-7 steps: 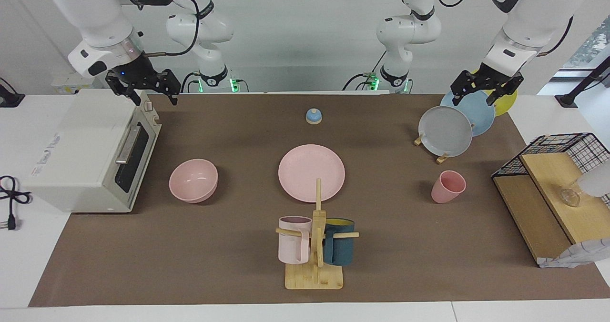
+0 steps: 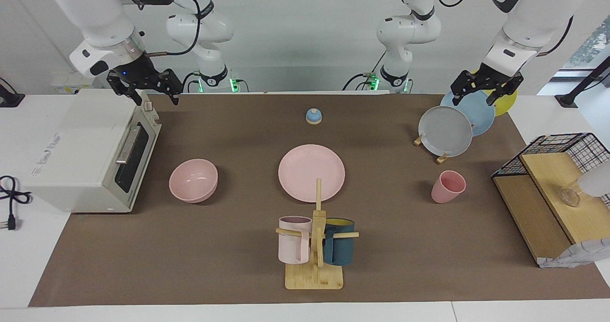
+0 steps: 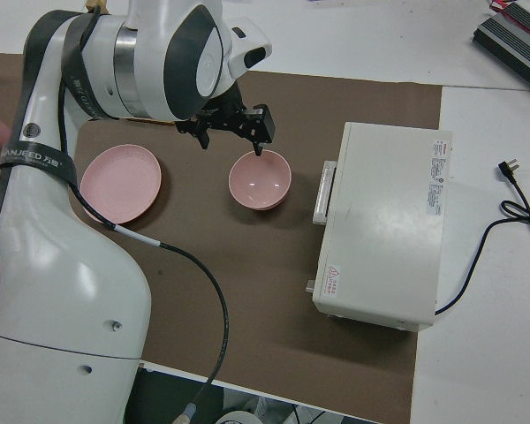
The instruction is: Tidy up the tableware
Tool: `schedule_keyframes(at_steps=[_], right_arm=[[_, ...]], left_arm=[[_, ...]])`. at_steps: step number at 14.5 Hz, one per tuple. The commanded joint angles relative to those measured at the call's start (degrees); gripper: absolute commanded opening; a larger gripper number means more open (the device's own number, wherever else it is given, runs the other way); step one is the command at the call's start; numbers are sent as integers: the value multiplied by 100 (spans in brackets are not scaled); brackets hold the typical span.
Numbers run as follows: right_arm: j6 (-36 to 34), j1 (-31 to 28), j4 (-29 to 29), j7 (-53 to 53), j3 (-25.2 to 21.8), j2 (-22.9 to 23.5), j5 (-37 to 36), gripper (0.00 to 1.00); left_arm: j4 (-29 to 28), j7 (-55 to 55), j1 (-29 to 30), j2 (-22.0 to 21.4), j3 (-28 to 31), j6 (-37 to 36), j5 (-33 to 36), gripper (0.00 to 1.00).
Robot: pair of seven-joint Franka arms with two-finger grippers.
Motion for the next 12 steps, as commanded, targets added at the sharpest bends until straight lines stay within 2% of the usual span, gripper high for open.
schedule_keyframes(at_steps=[1,4,5,8,12], right_arm=[[239,274,-244,-245,23,-120,92,100],[1704,774,-1472,-246,23,-375,75,100],[1944,820,-1623,-254,23,-323,75,100],[2638,890,-1721,-254,23,273,66,100],[4342,847,-2782,-263,23,600,22,100]], left_arm=[[30,-9,65,-16,-57,-72,115,100],[30,-9,65,-16,-57,-72,115,100],[30,-9,56,-16,-65,-72,115,100],[30,-9,65,-16,-65,-72,115,100],[30,-9,65,-16,-65,-72,115,100]])
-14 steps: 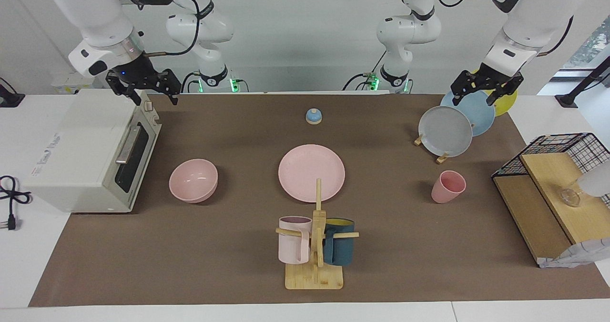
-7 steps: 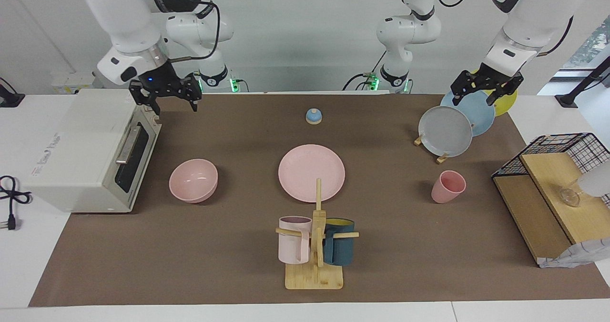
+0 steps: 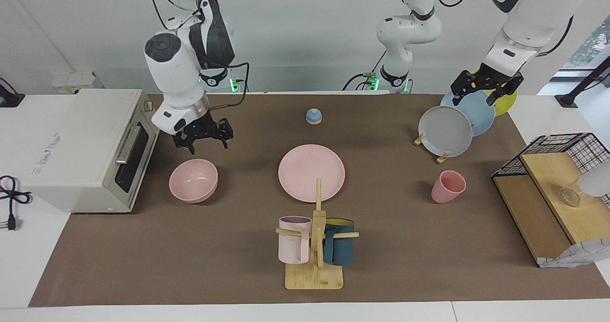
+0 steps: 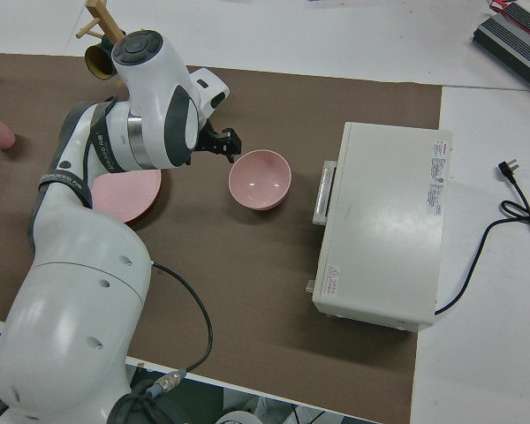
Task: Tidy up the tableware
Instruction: 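Reach the right gripper to the pink bowl and grasp its rim, then carry the bowl over the plate while the left gripper reaches the cup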
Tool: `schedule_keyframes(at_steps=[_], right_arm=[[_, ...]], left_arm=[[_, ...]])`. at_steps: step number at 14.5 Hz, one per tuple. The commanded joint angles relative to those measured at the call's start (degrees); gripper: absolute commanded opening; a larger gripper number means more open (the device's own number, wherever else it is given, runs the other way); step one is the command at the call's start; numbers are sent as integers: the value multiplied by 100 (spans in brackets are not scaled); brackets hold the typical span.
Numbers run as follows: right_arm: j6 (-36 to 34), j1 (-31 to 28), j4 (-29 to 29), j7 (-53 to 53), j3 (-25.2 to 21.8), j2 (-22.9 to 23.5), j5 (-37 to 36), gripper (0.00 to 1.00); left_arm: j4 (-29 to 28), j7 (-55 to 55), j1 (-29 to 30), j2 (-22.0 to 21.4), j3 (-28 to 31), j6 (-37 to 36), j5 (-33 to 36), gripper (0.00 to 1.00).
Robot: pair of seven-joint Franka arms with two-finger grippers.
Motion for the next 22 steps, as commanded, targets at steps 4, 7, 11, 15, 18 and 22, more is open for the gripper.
schedule_keyframes(at_steps=[4,7,11,15,18,22], right_arm=[[1368,-34,-970,-179,6,322,-21,94],[1360,-34,-996,-320,6,332,-57,58],[1369,-51,-935,-338,6,543,-505,16],[791,88,-445,-329,6,613,-733,0],[-727,798,1028,265,6,963,-734,0],[-1940,2134,2733,2066,-3,1708,-725,0]], left_arm=[[30,-9,64,-16,-65,-72,115,100],[30,-9,56,-16,-65,-72,115,100],[30,-9,64,-16,-57,-72,115,100],[30,-9,56,-16,-65,-72,115,100],[30,-9,56,-16,-65,-72,115,100],[30,-9,64,-16,-65,-81,115,100]])
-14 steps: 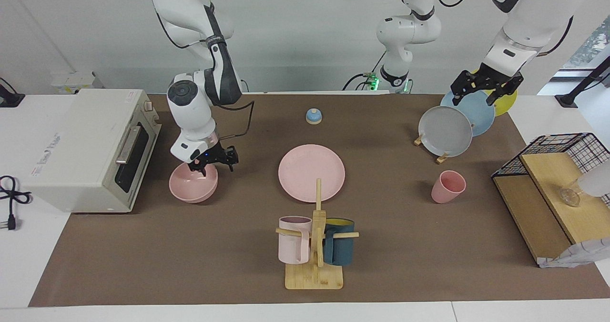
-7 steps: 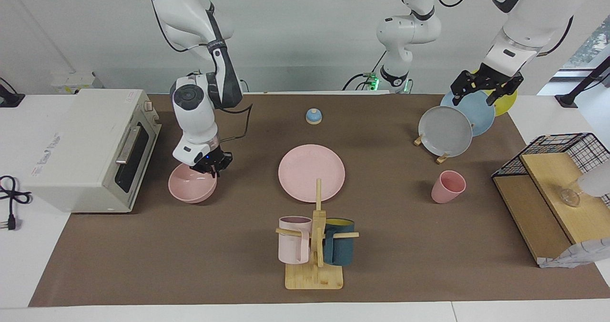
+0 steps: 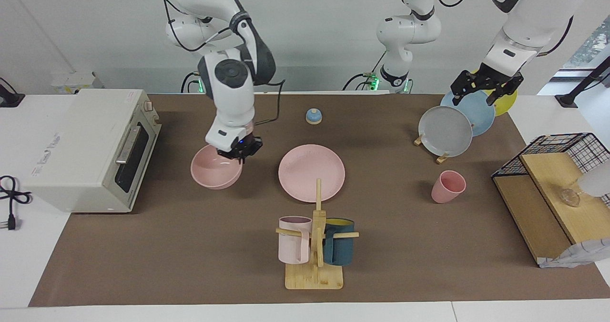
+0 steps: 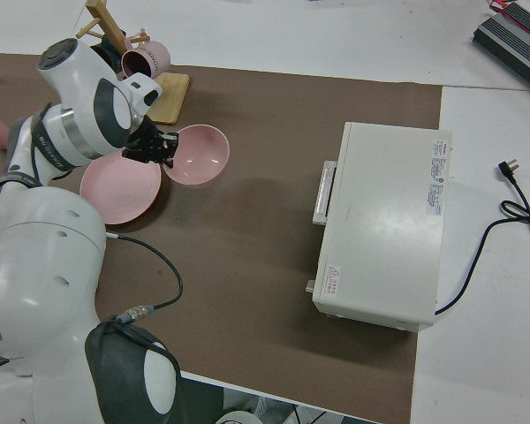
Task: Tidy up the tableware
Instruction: 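Carry the bowl over the plate while the left gripper reaches the cup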
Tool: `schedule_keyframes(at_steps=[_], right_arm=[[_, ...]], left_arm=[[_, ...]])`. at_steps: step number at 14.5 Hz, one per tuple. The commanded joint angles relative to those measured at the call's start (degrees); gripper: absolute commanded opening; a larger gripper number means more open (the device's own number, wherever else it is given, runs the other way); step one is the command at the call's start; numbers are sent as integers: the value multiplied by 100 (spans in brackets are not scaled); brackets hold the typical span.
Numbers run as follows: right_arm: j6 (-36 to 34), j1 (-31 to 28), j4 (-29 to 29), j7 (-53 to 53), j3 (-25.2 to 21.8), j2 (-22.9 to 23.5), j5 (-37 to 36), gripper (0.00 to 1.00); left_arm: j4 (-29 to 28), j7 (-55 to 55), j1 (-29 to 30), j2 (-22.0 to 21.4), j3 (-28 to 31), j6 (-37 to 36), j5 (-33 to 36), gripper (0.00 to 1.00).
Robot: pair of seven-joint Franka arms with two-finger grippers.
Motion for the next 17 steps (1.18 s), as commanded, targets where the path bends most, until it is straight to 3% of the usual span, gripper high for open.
schedule_keyframes(at_steps=[1,3,5,12,17], right_arm=[[-995,718,1806,1167,-16,1206,-46,0],[-1017,1227,2566,1837,-16,1797,-55,0],[-448,1589,2525,2469,-16,2001,-55,0],[714,1415,1533,2578,-16,1852,33,0],[855,1485,1409,2648,-7,1799,77,0]], left_arm=[[30,-9,64,-16,-48,-124,115,100],[-127,-141,90,-51,-21,23,115,100],[-653,-185,248,-122,-21,873,97,100],[-94,-792,-138,1775,-30,1799,-8,100],[-23,-792,-270,2234,-39,2213,-87,100]])
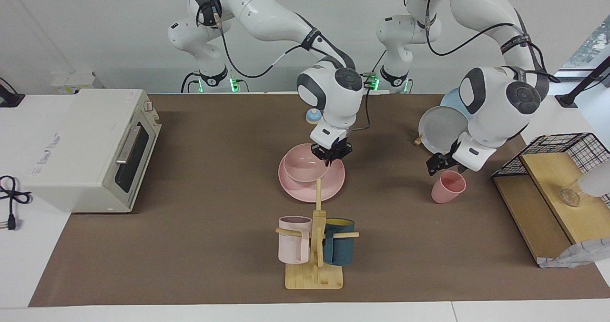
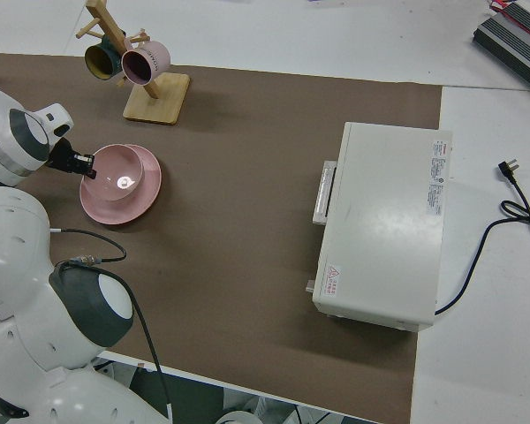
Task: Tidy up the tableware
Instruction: 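Carry the bowl over the plate while the left gripper reaches the cup, then lower the bowl onto the plate while the left gripper grasps the cup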
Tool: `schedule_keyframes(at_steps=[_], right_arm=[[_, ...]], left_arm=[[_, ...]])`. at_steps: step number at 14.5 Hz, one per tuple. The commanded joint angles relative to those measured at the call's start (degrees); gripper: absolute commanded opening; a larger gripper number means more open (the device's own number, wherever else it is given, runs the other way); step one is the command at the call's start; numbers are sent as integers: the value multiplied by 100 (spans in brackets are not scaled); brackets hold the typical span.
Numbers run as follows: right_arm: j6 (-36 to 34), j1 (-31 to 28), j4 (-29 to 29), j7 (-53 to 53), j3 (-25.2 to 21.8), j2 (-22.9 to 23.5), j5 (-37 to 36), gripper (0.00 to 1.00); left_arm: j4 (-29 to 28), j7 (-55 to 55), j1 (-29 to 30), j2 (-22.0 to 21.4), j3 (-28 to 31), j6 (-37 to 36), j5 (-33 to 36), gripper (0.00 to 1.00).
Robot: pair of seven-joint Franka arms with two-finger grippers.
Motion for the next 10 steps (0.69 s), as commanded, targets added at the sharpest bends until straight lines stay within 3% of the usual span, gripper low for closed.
schedule_keyframes(at_steps=[1,7,8,9,10], right_arm=[[317,-29,-385,127,22,-212,71,0],[503,-20,-641,180,110,-308,106,0],[512,-38,-615,171,110,-300,106,27],[521,-73,-588,171,110,-300,114,35],[529,-47,-544,180,110,-291,210,38]], left_arm=[[159,-70,-61,210,41,121,-86,100],[-78,-70,-61,343,50,499,-95,98],[-166,-70,-61,343,50,560,-95,94],[-280,-70,-70,326,50,665,-95,90],[-368,-70,-70,308,50,744,-95,76]])
